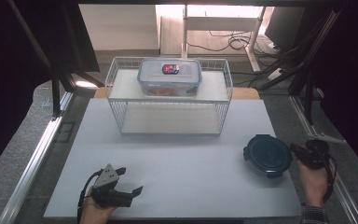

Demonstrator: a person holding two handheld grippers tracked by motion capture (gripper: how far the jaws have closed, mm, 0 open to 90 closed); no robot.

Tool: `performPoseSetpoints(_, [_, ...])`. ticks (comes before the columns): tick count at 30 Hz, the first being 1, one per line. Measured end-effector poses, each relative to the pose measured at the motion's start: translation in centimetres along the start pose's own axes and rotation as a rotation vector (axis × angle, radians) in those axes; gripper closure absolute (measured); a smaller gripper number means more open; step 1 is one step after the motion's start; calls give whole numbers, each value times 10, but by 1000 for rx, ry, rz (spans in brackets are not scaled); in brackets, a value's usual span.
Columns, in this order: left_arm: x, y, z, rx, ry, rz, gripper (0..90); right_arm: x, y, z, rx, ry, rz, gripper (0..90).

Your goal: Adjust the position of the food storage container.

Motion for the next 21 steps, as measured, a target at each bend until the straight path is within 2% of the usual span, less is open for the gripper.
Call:
performPoseSetpoints(3, [0,-1,0,1,1,-2,70,-8,-8,2,-44,21,-48,892])
performPoseSetpoints(7, [2,-1,0,-1,2,1,70,-10,-7,1,-53,8,-41,895])
performPoseSetpoints(11, [2,-6,2,-5,-3,-10,71,-11,-6,-4,-68,17,-43,896])
performPoseSetpoints(16, [2,-9,5,-10,-9,-20,71,-12,-5,-12,-38,22,-47,897])
performPoseSetpoints(17, [2,-10,5,-11,-11,-25,71,-13,-5,-17,-18,28,-48,897])
performPoseSetpoints(18, [2,-10,5,-11,-11,-25,71,-13,-5,-17,-18,28,-48,897])
performPoseSetpoints(20, [1,-11,6,-18,-9,-30,71,-14,-6,-29,26,31,-48,896])
performPoseSetpoints(21, [1,-11,6,-18,-9,-30,71,-14,-6,-29,26,31,-48,896])
Point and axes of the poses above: each handheld gripper's, and its own axes: y roughly backward along the jaws, x roughly out of its top, z roughly to its right, the point moved 8 cm from there along -y, roughly forward along the jaws, and after that the axes turned 9 degrees about -z, right-handed, at the moved point
